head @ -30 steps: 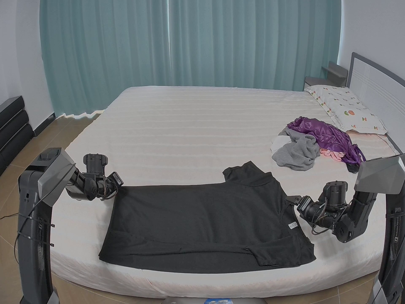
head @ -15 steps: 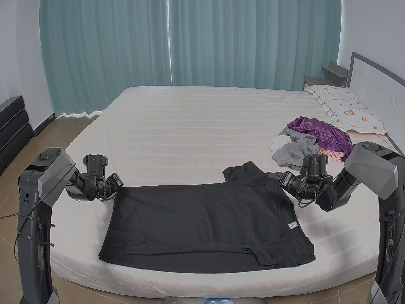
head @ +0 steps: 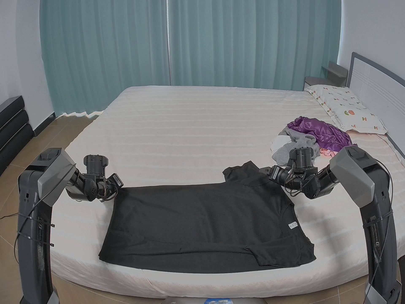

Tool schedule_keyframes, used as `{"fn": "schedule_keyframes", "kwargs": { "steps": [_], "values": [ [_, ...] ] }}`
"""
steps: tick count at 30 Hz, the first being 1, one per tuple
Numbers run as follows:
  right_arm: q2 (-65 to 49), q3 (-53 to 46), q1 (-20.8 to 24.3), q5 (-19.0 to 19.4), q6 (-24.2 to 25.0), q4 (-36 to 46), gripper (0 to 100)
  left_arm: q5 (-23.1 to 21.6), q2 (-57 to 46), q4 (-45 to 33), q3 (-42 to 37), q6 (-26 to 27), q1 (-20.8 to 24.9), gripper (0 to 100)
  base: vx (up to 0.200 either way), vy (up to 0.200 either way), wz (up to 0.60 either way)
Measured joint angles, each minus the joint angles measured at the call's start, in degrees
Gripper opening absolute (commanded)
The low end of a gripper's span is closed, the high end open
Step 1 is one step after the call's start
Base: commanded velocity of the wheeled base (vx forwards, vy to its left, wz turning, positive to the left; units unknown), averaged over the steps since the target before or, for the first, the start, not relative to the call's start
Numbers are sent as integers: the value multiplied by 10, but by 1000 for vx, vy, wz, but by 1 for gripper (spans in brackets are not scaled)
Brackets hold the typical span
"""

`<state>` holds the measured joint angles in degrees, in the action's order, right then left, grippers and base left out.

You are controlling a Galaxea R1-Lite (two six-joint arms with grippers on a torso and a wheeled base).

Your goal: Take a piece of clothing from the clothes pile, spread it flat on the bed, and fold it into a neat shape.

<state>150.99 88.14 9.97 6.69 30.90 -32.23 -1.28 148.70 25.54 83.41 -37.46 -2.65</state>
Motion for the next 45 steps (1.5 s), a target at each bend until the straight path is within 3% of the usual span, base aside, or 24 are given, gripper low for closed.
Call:
{"fn": "schedule_keyframes", "kwargs": {
  "steps": [17,18,37,45],
  "values": [
    [79,106,-15,0,-3,13,100,1,0,0,0,0,1,0,0,0,0],
    [80,107,-15,0,-3,13,0,1,0,0,0,0,1,0,0,0,0],
    [63,75,-28,2,2,9,0,2,1,3,1,0,1,0,0,0,0],
    [29,39,-34,4,43,3,0,4,-2,5,2,0,1,0,0,0,0]
  ]
}}
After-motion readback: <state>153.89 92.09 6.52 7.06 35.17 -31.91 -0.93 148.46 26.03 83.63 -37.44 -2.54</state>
